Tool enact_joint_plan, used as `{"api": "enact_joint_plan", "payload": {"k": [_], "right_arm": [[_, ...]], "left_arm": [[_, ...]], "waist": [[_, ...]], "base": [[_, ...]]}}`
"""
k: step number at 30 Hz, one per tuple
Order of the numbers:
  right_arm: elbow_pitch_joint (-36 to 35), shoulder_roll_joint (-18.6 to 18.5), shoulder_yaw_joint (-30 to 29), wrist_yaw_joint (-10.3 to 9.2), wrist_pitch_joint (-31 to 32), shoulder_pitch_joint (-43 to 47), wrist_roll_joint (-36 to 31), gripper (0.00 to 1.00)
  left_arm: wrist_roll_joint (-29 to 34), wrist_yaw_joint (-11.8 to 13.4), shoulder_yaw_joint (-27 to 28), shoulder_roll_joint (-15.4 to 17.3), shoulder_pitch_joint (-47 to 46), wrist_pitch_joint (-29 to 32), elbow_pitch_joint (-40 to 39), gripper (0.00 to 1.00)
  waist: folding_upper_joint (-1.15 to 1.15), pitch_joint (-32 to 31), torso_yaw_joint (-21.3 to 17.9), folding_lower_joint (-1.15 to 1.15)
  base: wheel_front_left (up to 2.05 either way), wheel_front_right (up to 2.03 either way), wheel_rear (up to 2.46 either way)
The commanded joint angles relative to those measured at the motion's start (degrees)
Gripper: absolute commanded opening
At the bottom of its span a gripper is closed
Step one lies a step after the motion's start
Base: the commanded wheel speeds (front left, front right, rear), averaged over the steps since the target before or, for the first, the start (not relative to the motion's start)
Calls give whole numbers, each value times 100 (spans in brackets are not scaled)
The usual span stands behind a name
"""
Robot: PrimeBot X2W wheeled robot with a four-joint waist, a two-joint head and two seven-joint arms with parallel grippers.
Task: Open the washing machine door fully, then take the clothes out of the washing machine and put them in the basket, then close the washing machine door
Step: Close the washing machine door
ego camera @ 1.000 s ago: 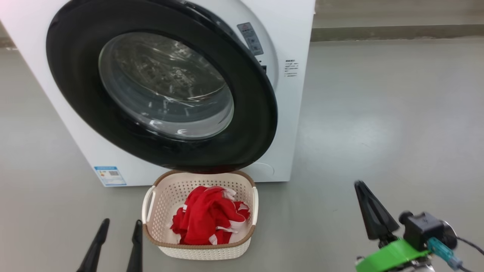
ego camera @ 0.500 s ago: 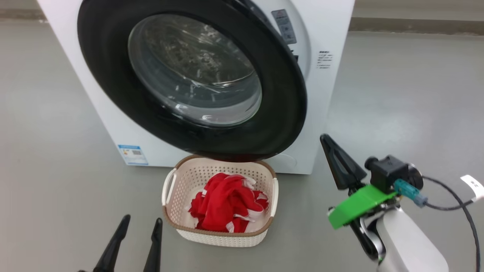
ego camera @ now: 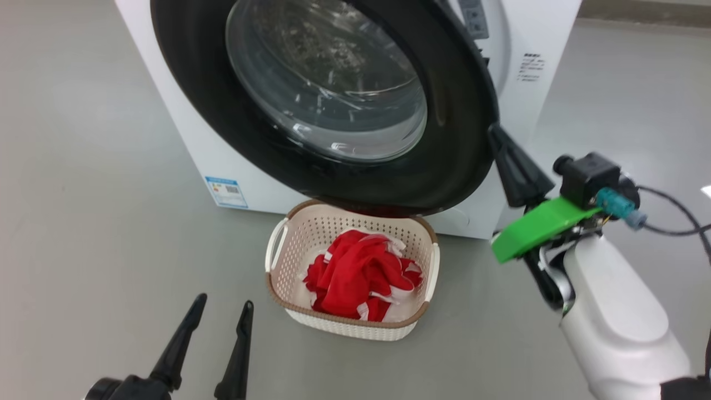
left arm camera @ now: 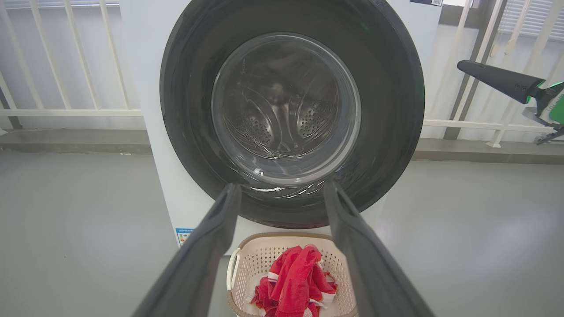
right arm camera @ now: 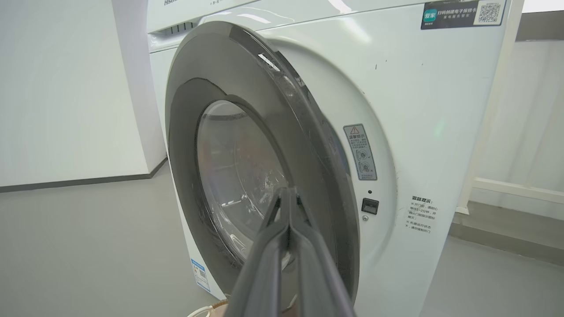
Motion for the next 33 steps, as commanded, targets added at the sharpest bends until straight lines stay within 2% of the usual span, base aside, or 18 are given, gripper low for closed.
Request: {"api": "enact_joint_plan", "payload": {"k": [1,16,26,33], "right_arm": [[-51,51,7,28,-36,-317,-29,0],[878,-9,-186,28,-36,-1684,-164,0],[1153,-121,-82,28,-36,-2162,-167,0],[1332,-326,-204,28,-36,-2494,-220,0]], "left_arm": [[-25,-43,165,11,-324,-68,-121,100],[-67,-142,201,-46,-765,-68,-82,100],[-40,-222,280,-119,-967,-68,-75,100],[9,-289,323,-189,-1072,-68,-109,100]], "waist": [[0,146,130,0],[0,909,402,0],[0,1264,532,0],[0,1532,647,0]], "base": [[0,0,0],[0,0,0],[0,0,0],[0,0,0]]}}
